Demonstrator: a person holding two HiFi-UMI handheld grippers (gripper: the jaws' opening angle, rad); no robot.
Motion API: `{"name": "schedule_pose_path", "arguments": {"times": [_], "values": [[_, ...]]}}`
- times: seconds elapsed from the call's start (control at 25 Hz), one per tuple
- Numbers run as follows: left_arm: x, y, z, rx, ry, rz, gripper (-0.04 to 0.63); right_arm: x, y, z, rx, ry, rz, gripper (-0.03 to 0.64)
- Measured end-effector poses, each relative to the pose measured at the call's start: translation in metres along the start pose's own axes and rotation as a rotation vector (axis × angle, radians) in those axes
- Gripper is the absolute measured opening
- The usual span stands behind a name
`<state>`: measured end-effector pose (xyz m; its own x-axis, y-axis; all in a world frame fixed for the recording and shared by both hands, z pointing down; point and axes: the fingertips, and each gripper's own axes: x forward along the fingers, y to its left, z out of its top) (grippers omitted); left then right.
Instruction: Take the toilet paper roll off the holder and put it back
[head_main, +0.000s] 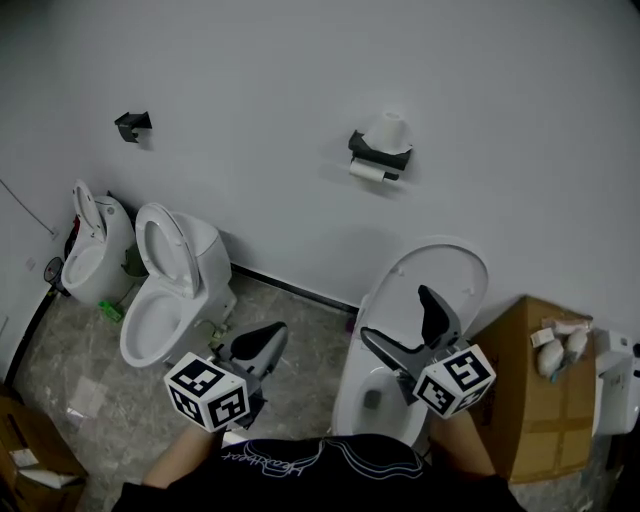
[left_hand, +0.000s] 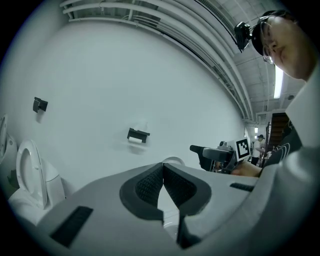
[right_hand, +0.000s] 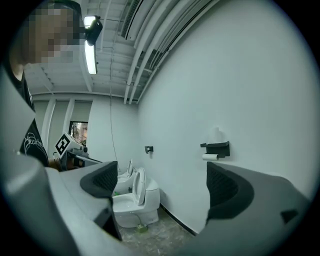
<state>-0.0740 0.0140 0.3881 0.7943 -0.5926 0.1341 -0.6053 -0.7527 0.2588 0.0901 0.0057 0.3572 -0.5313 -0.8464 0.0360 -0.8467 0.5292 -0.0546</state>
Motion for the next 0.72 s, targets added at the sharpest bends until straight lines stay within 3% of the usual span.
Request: {"name": "schedule_pose_path", "arguments": {"times": [0.4,0.72], "values": [[0.042,0.025,0.021,0.017,-0.018,-0.044,0.005,0.026,-0.039,0.018,-0.026,-0.024,-0.034,0.546],[0.096,0.066,0.042,0.046,0.0,-0.125,0.005,0.064,-0.084,0.03,-0.045,-0.053,-0.123,0.541]]}}
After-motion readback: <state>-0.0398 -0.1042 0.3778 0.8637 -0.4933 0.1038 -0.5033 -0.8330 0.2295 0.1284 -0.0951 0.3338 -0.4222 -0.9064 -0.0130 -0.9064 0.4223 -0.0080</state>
